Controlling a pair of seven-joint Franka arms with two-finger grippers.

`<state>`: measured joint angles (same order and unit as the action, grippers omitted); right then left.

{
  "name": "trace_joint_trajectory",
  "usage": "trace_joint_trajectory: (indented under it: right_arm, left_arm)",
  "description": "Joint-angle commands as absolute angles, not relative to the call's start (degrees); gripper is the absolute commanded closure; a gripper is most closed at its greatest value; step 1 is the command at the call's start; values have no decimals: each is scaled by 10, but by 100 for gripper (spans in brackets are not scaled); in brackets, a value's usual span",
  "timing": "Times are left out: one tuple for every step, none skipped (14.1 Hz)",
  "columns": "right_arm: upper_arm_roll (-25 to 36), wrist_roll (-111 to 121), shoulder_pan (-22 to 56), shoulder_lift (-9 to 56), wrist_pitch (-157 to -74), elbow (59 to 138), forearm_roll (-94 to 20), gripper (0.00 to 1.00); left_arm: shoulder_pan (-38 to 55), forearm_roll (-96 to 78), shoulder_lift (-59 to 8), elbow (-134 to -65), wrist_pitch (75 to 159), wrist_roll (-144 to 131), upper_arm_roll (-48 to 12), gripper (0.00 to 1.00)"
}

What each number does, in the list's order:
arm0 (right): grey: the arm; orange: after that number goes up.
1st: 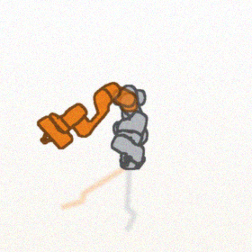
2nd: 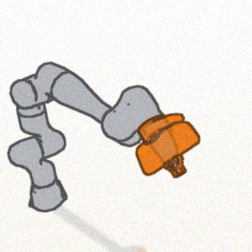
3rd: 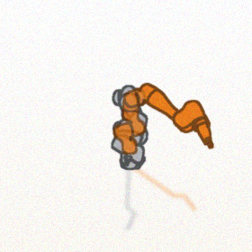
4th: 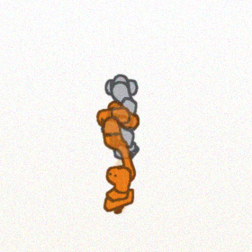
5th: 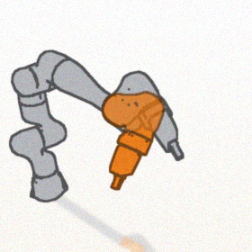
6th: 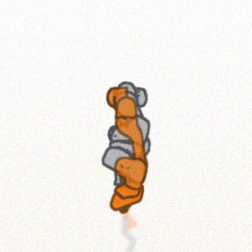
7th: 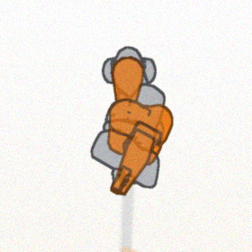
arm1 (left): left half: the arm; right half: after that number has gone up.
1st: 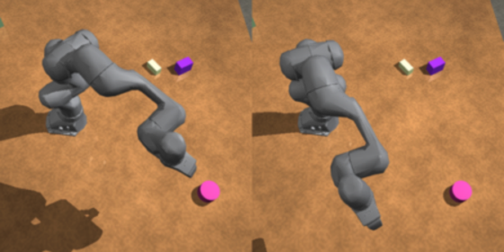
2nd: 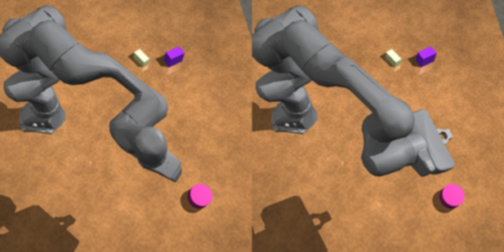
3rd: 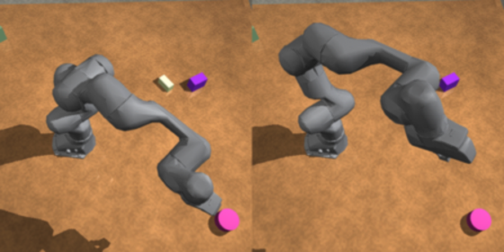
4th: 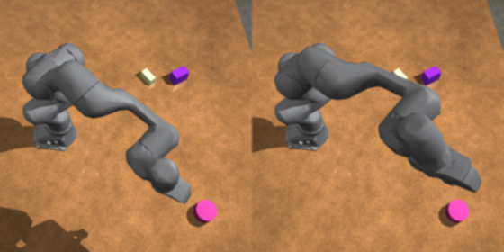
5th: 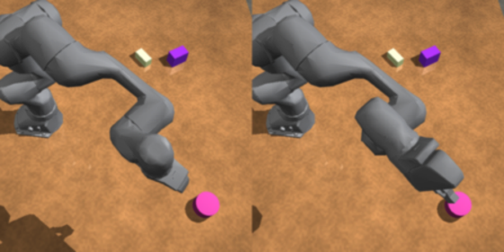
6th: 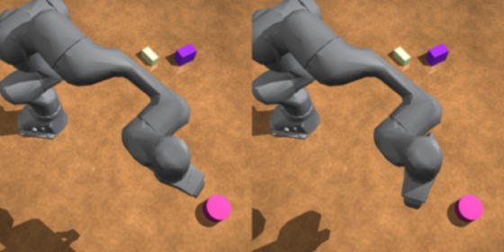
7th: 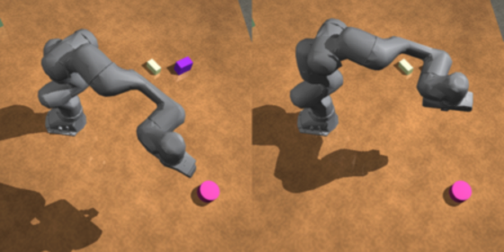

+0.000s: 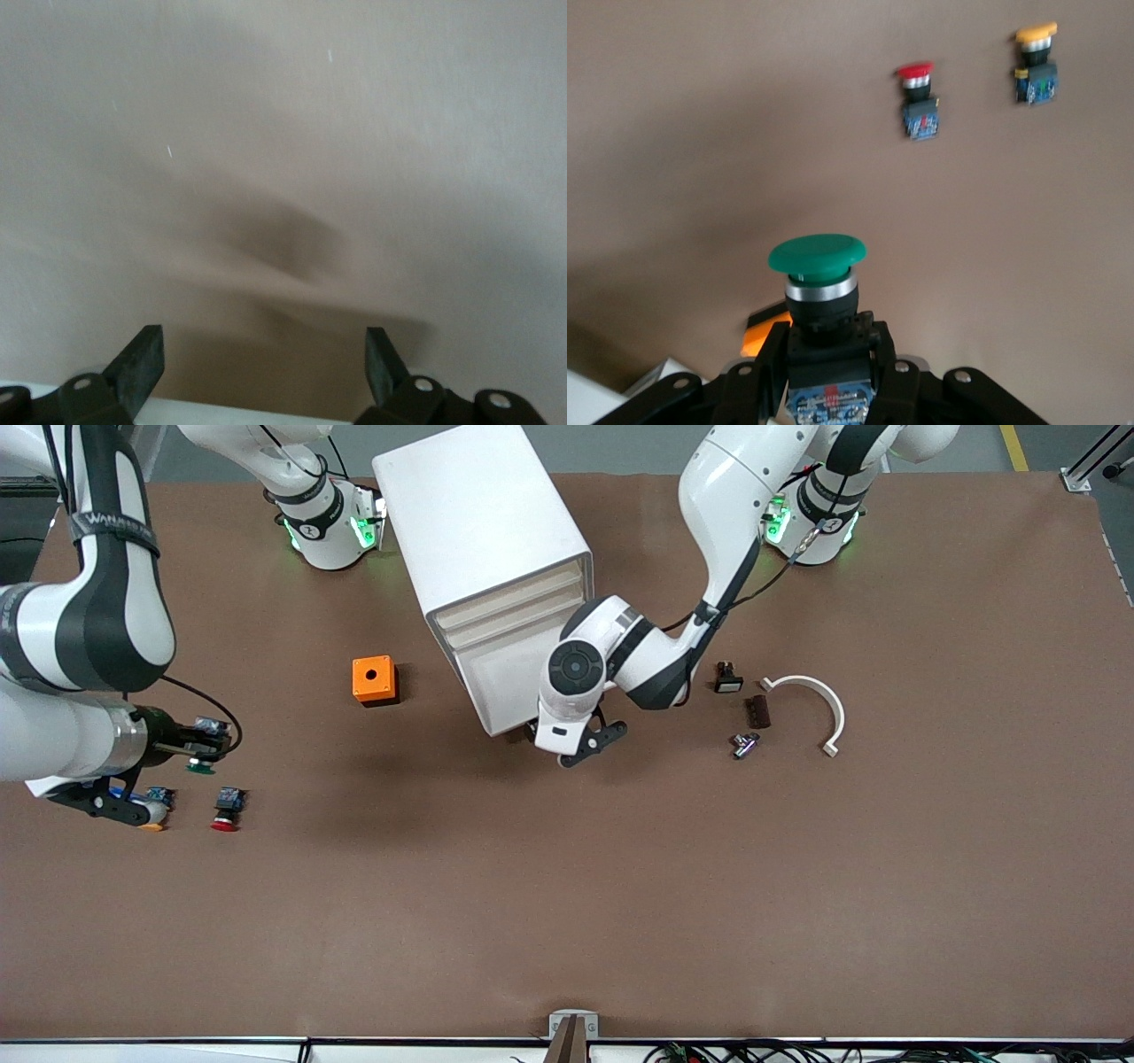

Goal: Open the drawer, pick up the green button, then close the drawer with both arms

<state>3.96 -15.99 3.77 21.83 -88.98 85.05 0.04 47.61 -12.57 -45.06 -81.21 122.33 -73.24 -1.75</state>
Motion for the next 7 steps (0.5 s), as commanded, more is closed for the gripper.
trace_joint_trajectory:
  right_arm:
    - [27, -131, 23, 209, -974, 925, 20, 88]
    - [27, -116, 17, 211, -1014, 950, 20, 88]
    - [27, -102, 15, 212, -1056, 974, 20, 88]
    - [27, -89, 11, 214, -1103, 998, 21, 88]
    - [27, -79, 4, 218, -1140, 1016, 21, 88]
    - [27, -69, 0, 228, -1180, 1035, 21, 88]
    - [27, -64, -1, 235, -1215, 1050, 21, 88]
  left_arm:
    - [508, -119, -438, -824, 1236, -774, -14, 0]
    - [516, -124, -438, -823, 1236, -778, -15, 0]
    - [520, -127, -438, -823, 1236, -780, -19, 0]
    - [522, -131, -439, -823, 1236, -785, -30, 0]
    - [522, -133, -439, -823, 1236, -785, -36, 0]
    - [522, -133, -441, -823, 1236, -783, -45, 0]
    - [520, -134, -443, -823, 1236, -779, -52, 0]
